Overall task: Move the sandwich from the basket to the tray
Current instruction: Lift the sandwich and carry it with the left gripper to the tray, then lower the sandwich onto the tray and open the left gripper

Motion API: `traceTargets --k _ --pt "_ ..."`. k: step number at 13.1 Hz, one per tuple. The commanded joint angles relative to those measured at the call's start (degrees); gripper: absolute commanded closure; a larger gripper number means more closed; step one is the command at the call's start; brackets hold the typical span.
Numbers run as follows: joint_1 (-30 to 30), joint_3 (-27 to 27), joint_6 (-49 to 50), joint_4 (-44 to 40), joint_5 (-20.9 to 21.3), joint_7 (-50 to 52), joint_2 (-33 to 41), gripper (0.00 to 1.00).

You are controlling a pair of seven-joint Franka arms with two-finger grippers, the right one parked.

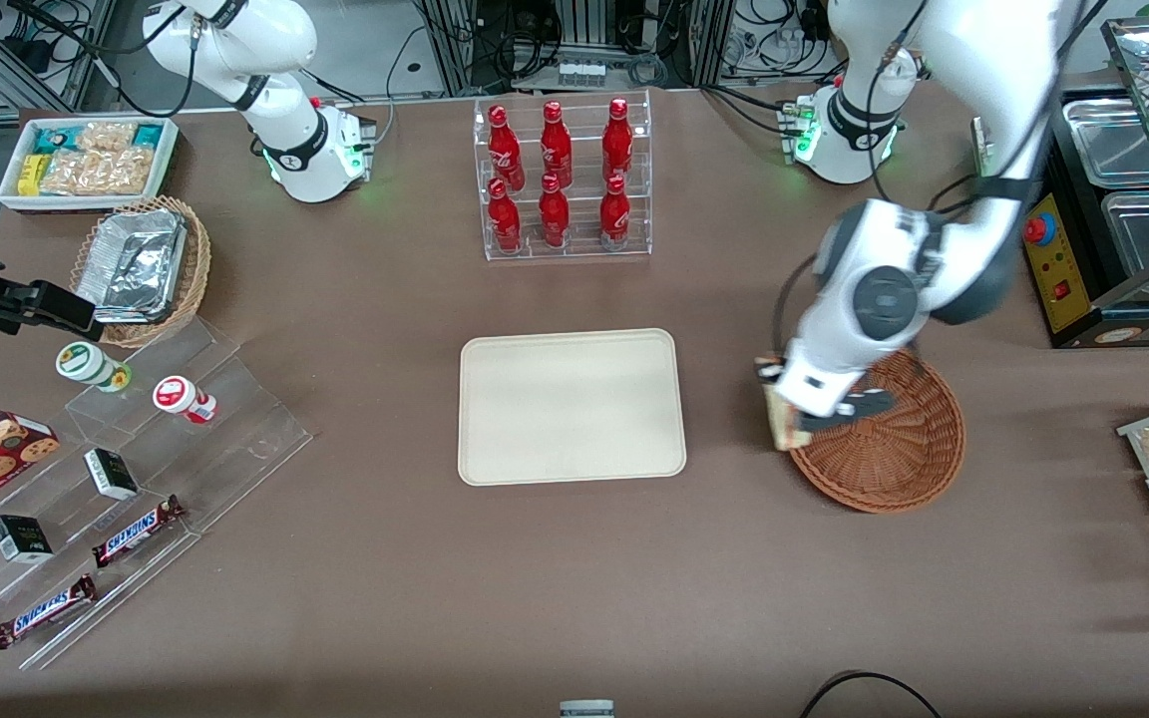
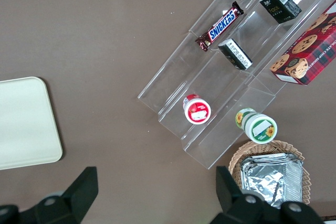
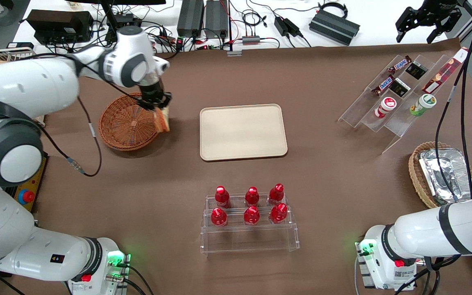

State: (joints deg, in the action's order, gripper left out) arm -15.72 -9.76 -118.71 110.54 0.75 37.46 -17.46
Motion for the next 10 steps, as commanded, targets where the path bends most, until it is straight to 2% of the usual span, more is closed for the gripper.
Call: traceTargets --k 1,3,7,10 --pt "-6.76 0.62 1.47 -6.90 0.39 5.67 -5.11 1.00" --pt "-10.71 0.62 1.47 -11.64 -0.13 7.27 -8.88 1.00" --pt "-18.89 0.62 1.73 -22.80 0.12 17.27 -17.49 1.00" --pt "-22.33 0.71 2.25 -30.62 0.39 21.07 -24.35 1.00"
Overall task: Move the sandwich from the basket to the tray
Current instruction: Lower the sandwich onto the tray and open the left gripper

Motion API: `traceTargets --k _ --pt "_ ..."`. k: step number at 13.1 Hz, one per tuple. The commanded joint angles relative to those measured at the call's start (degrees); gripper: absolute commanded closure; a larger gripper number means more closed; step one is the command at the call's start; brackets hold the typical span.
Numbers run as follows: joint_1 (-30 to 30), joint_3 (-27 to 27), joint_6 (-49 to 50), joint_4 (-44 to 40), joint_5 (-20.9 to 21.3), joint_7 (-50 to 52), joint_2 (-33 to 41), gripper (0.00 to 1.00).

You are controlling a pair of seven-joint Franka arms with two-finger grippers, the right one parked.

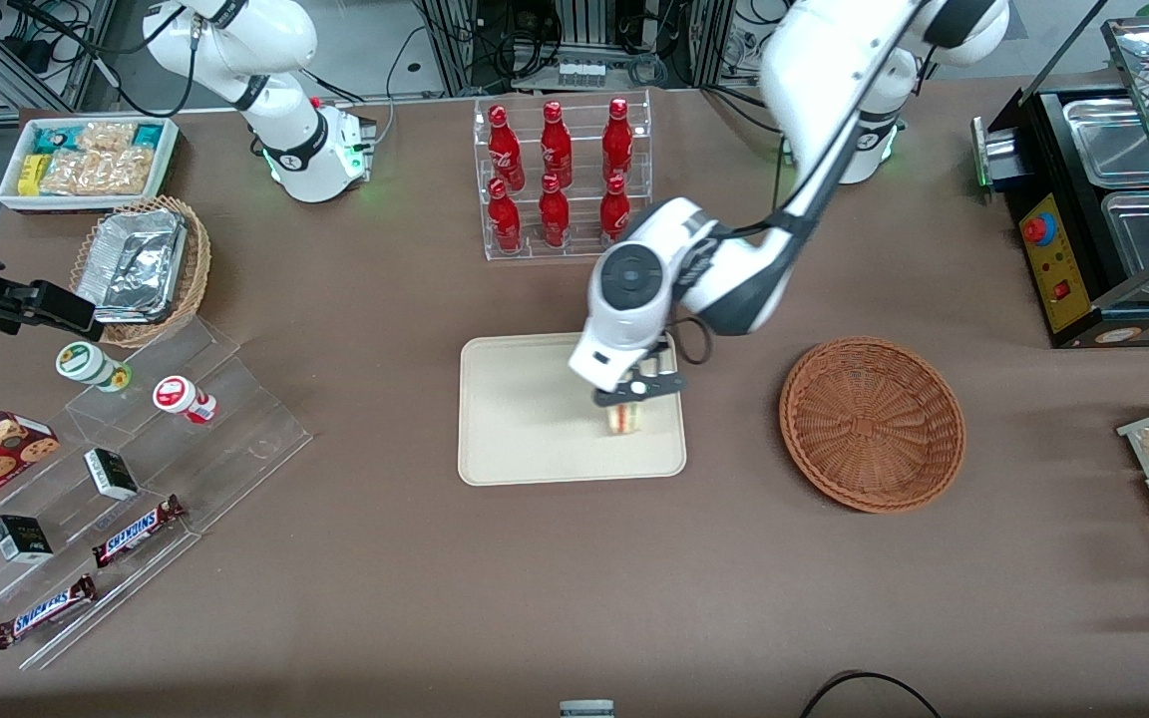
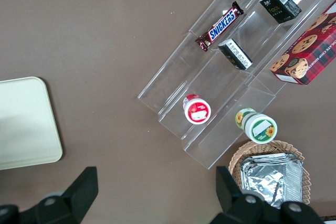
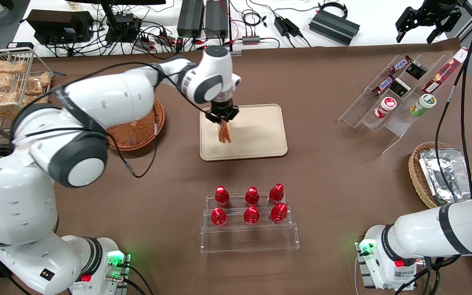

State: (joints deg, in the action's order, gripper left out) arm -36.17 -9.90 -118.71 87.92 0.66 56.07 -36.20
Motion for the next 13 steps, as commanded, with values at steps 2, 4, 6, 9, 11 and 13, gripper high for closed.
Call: traceTargets --k 2,4,6,9,11,13 --pt "-3.46 0.85 7.41 -16.59 0.39 3.69 -11.49 1.00" --pt "-4.17 0.94 10.34 -19.98 0.39 3.78 -13.45 1.00" --pt "-4.17 1.11 10.26 -20.07 0.48 3.78 -13.54 1.00" --pt "-4.08 1.29 9.47 -20.25 0.48 5.18 -13.63 1.00" --pt "-4.08 1.38 7.80 -20.16 0.57 7.29 -13.81 1.00" --pt "-4.08 1.38 6.31 -20.16 2.05 9.57 -14.42 1.00"
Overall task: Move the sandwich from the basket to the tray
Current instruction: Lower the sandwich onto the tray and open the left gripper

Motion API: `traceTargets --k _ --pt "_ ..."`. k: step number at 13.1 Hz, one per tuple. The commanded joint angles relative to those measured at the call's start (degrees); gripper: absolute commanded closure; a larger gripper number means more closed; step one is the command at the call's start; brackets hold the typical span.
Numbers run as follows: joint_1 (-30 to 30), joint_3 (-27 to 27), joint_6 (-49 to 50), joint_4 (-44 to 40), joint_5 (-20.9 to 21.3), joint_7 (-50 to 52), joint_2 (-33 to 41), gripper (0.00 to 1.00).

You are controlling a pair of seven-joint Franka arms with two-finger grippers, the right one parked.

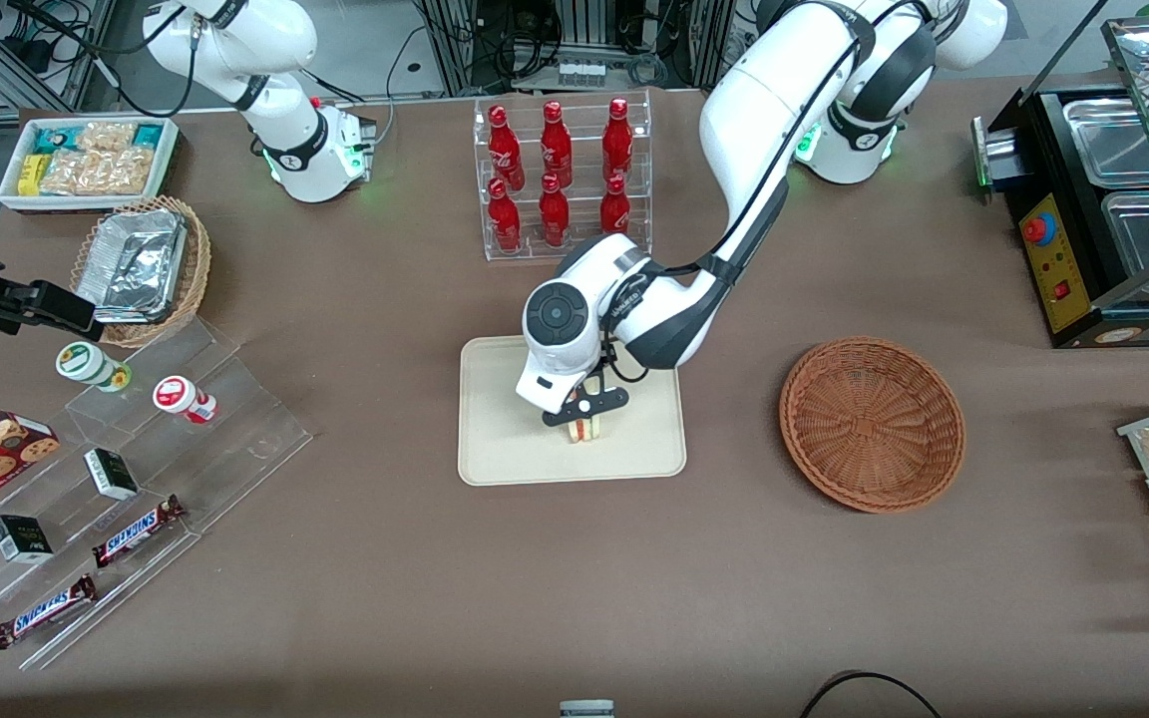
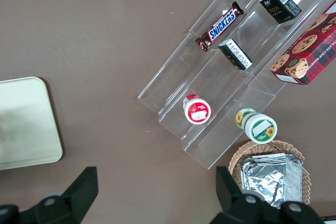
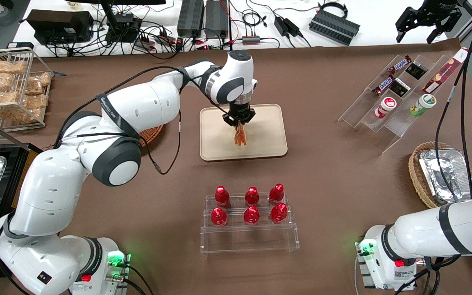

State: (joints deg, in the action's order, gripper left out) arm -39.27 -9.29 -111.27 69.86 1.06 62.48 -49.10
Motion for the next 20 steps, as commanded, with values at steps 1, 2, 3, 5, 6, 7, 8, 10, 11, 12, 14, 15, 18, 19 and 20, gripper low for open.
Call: traceTargets --k 1,2,3,5,6,7,8,10,11,12,14,15,18,19,20 --pt "-0.99 0.68 -1.84 -1.92 2.19 4.05 -1.61 1.00" --pt "-1.07 0.68 -1.93 -1.83 2.45 4.32 -1.61 1.00" --pt "-1.08 0.68 -1.93 -1.75 2.46 4.32 -1.78 1.00" --pt "-1.08 0.68 -2.11 -1.48 2.46 4.06 -2.22 0.72" --pt "-1.08 0.68 -2.11 -1.48 2.37 3.53 -2.22 0.24" --pt "-1.08 0.68 -2.11 -1.57 2.45 3.61 -2.14 0.00" --pt "-1.08 0.68 -2.02 -1.66 2.46 3.70 -1.96 0.00" --pt "-0.99 0.68 -1.59 -1.92 2.37 3.53 -1.53 0.00" --pt "-0.90 0.68 -1.06 -2.01 2.37 3.53 -1.00 0.00" --pt "-0.73 0.59 -0.18 -2.01 2.28 3.44 0.05 0.00" --pt "-0.20 0.33 0.88 -2.01 1.67 3.35 2.25 0.00" --pt "-0.20 0.15 1.49 -2.01 1.75 3.35 3.30 0.00" --pt "0.33 0.15 4.99 -2.10 1.66 -1.01 6.03 0.00" --pt "0.68 0.15 7.27 -2.10 1.66 -5.13 7.43 0.00" --pt "0.77 0.33 9.56 -2.01 1.14 -6.65 8.92 0.00"
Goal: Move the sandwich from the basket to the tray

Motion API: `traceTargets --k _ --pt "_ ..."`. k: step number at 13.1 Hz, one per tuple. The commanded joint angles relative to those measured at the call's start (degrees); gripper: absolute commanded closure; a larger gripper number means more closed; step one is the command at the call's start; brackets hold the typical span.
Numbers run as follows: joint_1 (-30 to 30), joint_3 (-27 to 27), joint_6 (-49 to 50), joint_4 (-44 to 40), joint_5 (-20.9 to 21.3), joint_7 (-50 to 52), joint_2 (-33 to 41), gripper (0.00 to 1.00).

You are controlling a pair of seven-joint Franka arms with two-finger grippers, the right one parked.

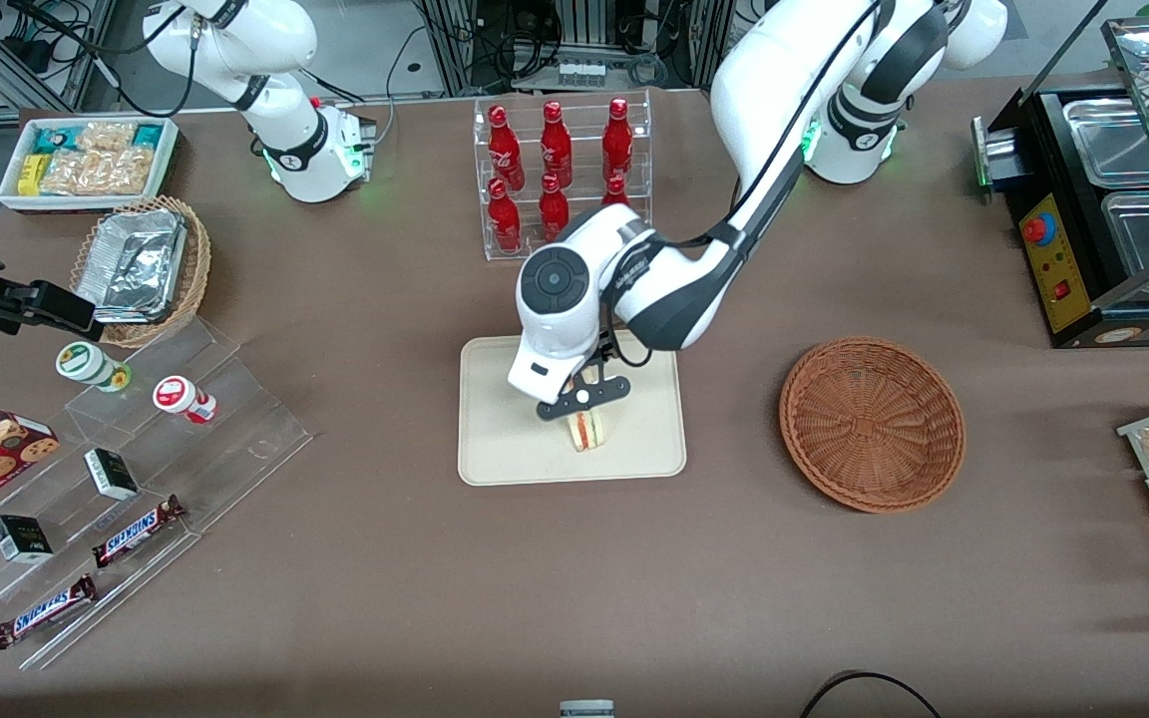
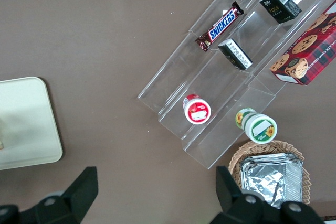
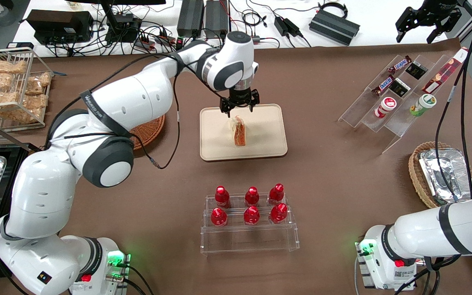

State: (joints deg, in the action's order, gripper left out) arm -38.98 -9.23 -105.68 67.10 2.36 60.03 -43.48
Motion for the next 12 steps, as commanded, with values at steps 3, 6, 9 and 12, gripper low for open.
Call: traceTargets --k 3,6,9,12 --pt "2.94 0.62 7.32 1.19 -1.57 -4.74 8.04 0.00" --pt "9.88 0.18 11.19 2.76 -3.50 -9.10 12.00 0.00" --pt "15.23 0.44 11.81 9.88 -3.59 -19.65 18.23 0.00" --pt "20.69 0.44 13.83 13.84 -3.59 -28.01 23.34 0.00"
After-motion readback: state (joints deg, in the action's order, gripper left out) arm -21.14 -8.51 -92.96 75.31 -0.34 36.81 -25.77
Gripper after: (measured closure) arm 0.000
